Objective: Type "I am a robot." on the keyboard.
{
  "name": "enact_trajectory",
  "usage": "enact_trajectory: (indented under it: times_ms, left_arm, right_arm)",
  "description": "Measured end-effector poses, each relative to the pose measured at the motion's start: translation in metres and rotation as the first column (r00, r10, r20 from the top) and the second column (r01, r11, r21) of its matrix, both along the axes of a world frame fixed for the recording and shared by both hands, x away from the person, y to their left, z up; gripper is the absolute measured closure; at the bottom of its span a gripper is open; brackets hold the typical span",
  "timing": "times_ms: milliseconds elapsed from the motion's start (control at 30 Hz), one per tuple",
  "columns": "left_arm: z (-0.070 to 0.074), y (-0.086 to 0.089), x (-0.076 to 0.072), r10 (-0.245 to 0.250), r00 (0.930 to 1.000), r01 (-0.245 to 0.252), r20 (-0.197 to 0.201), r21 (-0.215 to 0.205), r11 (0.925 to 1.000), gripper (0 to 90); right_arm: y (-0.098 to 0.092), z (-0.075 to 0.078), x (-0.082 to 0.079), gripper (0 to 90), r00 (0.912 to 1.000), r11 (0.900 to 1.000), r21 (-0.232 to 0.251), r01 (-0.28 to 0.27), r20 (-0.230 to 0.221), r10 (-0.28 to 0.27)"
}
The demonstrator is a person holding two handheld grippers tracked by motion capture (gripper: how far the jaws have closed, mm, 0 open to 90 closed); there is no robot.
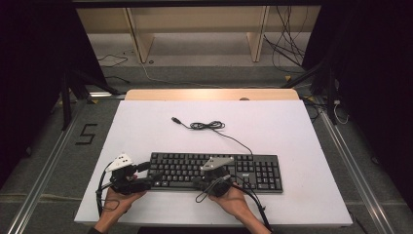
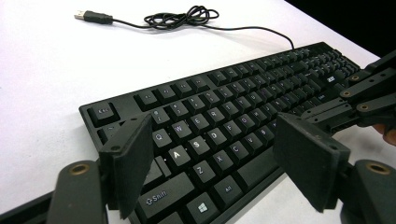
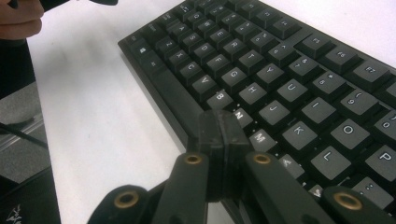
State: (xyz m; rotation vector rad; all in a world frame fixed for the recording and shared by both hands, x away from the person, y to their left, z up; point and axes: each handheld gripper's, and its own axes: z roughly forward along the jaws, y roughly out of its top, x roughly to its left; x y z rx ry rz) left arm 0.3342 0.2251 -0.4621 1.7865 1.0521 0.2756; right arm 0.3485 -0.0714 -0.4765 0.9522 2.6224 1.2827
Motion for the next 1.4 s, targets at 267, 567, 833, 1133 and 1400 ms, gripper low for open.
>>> enact_trajectory:
  times_ms: [267,567,833,1133,1400]
  left_arm:
    - [0.0,0.0,0.0,-0.003,1.0,0.003,0.001,0.003,1.0,28.4]
    - [0.0,-0.001,0.0,-0.003,1.0,0.003,0.001,0.004,1.0,28.4]
    - [0.0,-0.001,0.0,-0.001,1.0,0.001,0.0,0.003,1.0,28.4]
    - [-0.001,0.0,0.001,0.009,1.0,-0.009,0.001,-0.003,1.0,28.7]
    - [-0.002,0.001,0.003,0.03,0.9994,-0.029,-0.016,0.004,0.9996,36.1]
  right_arm:
    - [0.002,-0.003,0.0,90.0,1.0,1.0,-0.016,-0.002,0.002,0.002]
    - [0.004,-0.007,0.0,90.0,1.0,0.999,-0.041,0.004,0.0,-0.004]
    - [0.006,-0.006,-0.002,90.0,0.9998,0.998,-0.055,0.009,0.017,-0.008]
    - [-0.005,0.003,0.002,83.6,0.9992,0.998,0.039,0.039,0.005,-0.039]
    - [-0.016,0.01,0.004,66.2,0.9983,0.995,0.082,0.058,0.006,-0.058]
